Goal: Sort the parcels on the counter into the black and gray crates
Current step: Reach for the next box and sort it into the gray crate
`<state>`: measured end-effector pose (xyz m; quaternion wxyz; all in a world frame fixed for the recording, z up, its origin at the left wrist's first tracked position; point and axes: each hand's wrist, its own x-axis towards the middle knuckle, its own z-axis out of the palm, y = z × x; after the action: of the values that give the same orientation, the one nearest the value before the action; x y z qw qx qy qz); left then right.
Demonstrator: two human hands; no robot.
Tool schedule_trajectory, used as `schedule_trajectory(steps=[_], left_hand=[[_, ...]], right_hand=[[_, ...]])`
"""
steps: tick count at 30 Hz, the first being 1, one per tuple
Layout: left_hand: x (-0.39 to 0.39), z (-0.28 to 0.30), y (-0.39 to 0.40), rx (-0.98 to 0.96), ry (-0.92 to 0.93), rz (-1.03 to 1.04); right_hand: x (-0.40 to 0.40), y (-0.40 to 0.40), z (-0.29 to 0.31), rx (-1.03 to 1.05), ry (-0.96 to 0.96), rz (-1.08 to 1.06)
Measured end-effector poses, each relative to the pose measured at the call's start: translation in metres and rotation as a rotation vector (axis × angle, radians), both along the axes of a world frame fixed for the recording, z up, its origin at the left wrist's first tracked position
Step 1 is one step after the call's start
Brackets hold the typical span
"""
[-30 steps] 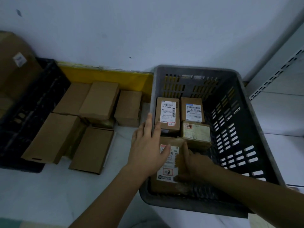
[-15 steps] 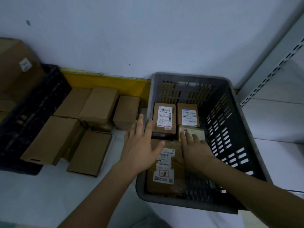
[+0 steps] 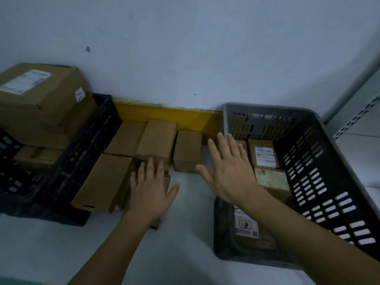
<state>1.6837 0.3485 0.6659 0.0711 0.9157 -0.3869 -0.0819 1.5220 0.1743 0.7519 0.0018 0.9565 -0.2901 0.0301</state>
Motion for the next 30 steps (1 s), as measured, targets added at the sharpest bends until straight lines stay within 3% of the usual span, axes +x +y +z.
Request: schedule_trajectory(steps=[5,10,14,19,30], left_hand=[[0.029,-0.034,0.055,0.098,0.122,-0.025],[0.05,-0.065,0.082,0.163,0.271,-0.072],[0.046,-0.081,0.08,0.209,0.256,-0.132],[0.043,-0.098,0.068,0.194,0.275,-0.161],[0.054,-0.15,0.074,0.359,0.309,-0.051]], right_hand=[[0.056,0.059,-0.042,0.07,0.05,-0.002],[0.073,0.095,-0.109,0.199,0.214,-0.193],[0.067,0.116,-0.148,0.246,0.285,-0.26],[0.063,0.131,-0.17,0.291,0.319,-0.29],[0.069,0.134,-0.191,0.374,0.322,-0.313]])
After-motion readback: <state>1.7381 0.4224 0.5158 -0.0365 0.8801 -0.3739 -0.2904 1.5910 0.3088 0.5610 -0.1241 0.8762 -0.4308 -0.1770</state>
